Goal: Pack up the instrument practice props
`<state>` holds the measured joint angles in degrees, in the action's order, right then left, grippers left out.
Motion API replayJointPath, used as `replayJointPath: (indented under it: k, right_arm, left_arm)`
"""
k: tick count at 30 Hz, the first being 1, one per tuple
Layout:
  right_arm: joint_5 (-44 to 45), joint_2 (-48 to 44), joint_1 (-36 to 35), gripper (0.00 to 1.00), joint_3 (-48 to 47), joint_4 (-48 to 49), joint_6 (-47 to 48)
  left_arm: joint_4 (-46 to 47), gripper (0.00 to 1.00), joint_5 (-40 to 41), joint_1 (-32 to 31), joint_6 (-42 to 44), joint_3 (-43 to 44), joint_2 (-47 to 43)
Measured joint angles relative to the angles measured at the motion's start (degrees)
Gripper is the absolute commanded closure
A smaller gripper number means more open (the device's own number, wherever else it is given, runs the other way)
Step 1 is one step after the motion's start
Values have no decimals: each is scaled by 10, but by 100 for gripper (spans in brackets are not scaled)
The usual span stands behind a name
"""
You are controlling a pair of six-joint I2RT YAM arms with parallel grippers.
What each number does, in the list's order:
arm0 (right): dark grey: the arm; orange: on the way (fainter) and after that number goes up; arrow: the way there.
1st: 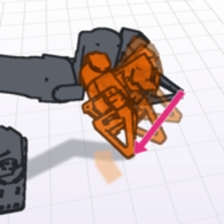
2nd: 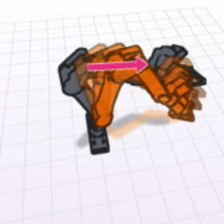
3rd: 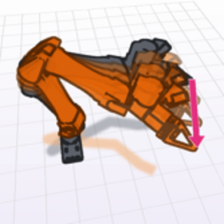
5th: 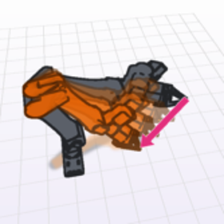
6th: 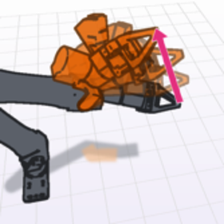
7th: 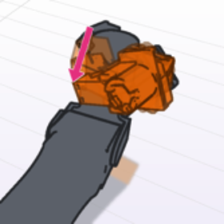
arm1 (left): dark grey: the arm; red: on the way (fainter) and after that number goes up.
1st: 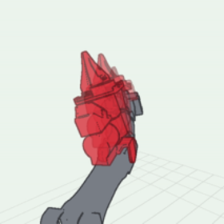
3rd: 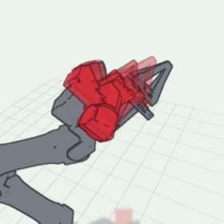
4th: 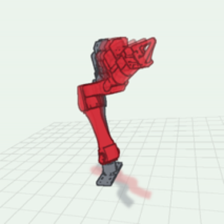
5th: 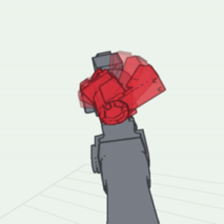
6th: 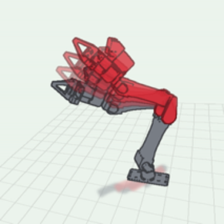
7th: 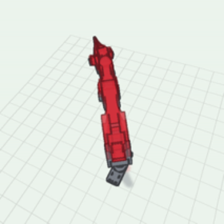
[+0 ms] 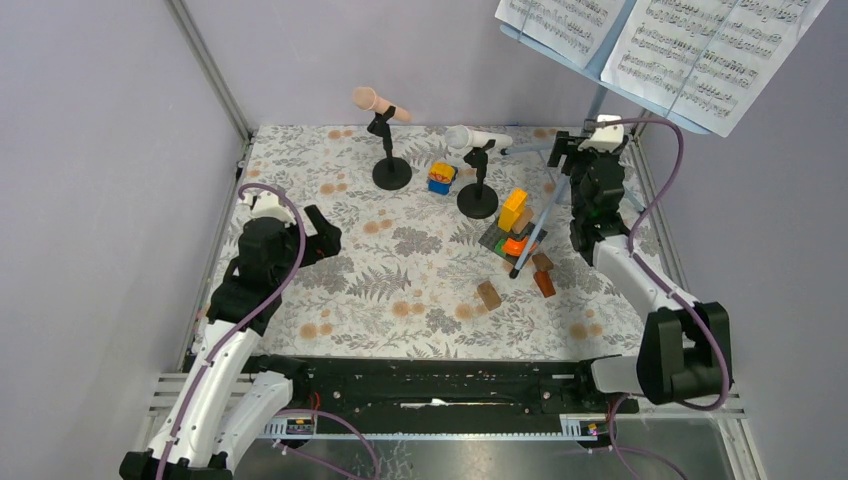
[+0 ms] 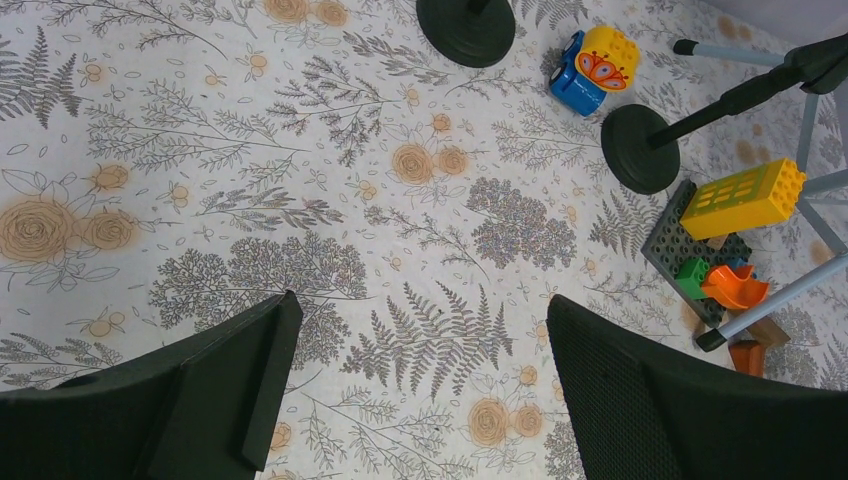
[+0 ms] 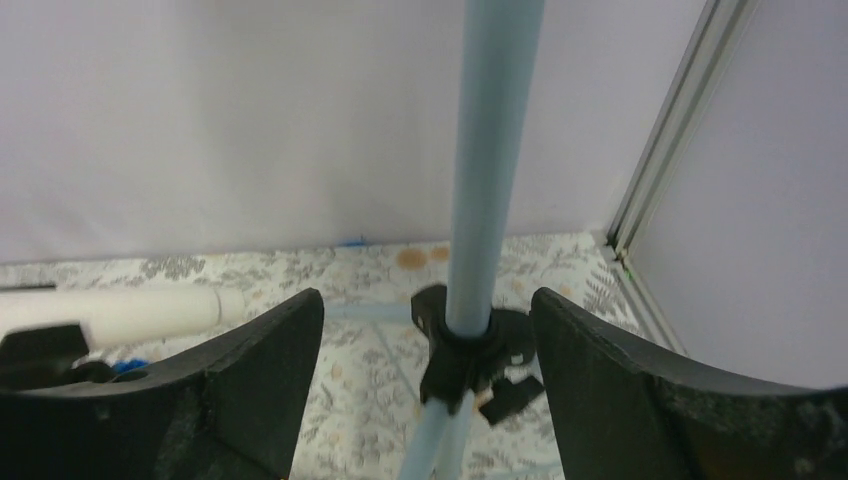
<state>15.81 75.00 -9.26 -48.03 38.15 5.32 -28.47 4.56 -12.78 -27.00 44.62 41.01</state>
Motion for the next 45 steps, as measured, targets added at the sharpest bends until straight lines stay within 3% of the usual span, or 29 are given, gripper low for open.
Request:
replayJointPath:
  k: [13, 17, 22, 23, 26, 27, 35, 45]
  right_arm:
    - [30, 130, 10, 32, -108, 82, 51]
    - [30, 160, 20, 41, -134, 79, 53]
    - [23, 178, 40, 58, -148, 71, 47]
    - [18, 180, 43, 63, -150, 70, 47]
    - [-4, 182, 49, 92, -151, 70, 45]
    - [-4, 182, 49, 94, -151, 72, 27]
    - [-4, 167, 52, 100, -131, 85, 30]
    - [65, 5, 52, 100, -31, -9, 40]
  left_arm:
    - [0, 1, -3, 0, 0, -2, -2]
    - [0, 1, -3, 0, 0, -2, -2]
    - [0, 1, -3, 1, 0, -2, -2]
    - [0, 1, -3, 1, 0, -2, -2]
    - [0, 1, -3, 1, 0, -2, -2]
    - [0, 1, -3, 1, 0, -2, -2]
    - [0, 1, -7, 1, 0, -2, -2]
    - [0, 1, -14, 9, 0, -2, -2]
